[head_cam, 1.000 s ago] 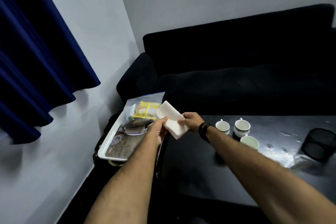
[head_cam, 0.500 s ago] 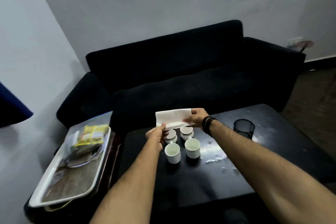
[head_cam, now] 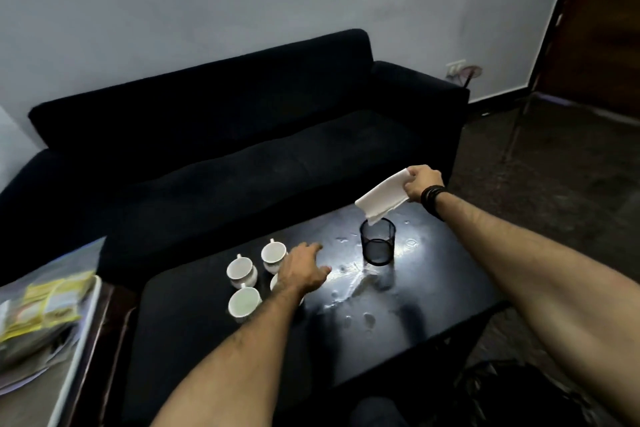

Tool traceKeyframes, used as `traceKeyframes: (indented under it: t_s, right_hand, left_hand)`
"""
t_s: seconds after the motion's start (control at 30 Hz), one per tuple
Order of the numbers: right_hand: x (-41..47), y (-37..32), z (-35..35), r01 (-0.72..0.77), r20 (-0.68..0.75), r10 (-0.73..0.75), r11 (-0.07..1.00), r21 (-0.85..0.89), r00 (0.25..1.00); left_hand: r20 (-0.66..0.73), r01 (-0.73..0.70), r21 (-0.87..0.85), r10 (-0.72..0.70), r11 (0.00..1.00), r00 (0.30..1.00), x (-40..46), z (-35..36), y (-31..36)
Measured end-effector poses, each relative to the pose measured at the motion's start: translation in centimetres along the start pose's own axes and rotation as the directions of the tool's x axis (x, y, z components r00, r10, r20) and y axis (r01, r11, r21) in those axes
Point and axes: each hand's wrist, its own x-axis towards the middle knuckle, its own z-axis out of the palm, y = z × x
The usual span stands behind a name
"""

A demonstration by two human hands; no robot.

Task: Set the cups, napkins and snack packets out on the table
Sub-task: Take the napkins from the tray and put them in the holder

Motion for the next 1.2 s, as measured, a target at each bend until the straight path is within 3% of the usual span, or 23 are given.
traceKeyframes:
  t_s: [0.27,0.5,0.7,0.8,1.0,1.2]
  right_hand:
    - [1.1,2.5,1.5,0.079,0.023,-0.076,0.975,-0.209,0.997]
    - [2.2,2.7,5.0,0.246,0.194,-0.181,0.885,-0.394,0.964]
    - [2.1,3.4,8.1,0.289,0.308,-0.158,0.847,-0.446,0.938]
    - [1.8,3.5,9.0,0.295,0.288,-0.168,0.823,-0.486,0.943]
    - [0.4,2.0,9.6,0.292,0.108,-0.278,0.794,-0.533,0.955]
    - [-2.9,-2.9,10.1,0.422,0.208,-0.370,0.726,-0.543,0.905]
  left_hand:
    - [0.073,-0.008,0.066,0.003,0.998,0.997,2.2,3.0,1.1]
    - [0.094,0.004,0.067,-0.010,0.998,0.996,2.9,4.6,0.5]
    - [0.109,0.016,0.088,-0.026,0.996,0.994,3.0,5.3,-0.3]
    - [0.109,0.017,0.095,-0.027,0.995,0.994,3.1,5.2,-0.5]
    - [0.093,0.013,0.094,-0.022,0.995,0.995,2.6,4.1,-0.9]
    - [-0.011,0.027,0.091,-0.026,0.995,1.000,0.4,-0.1,-2.1]
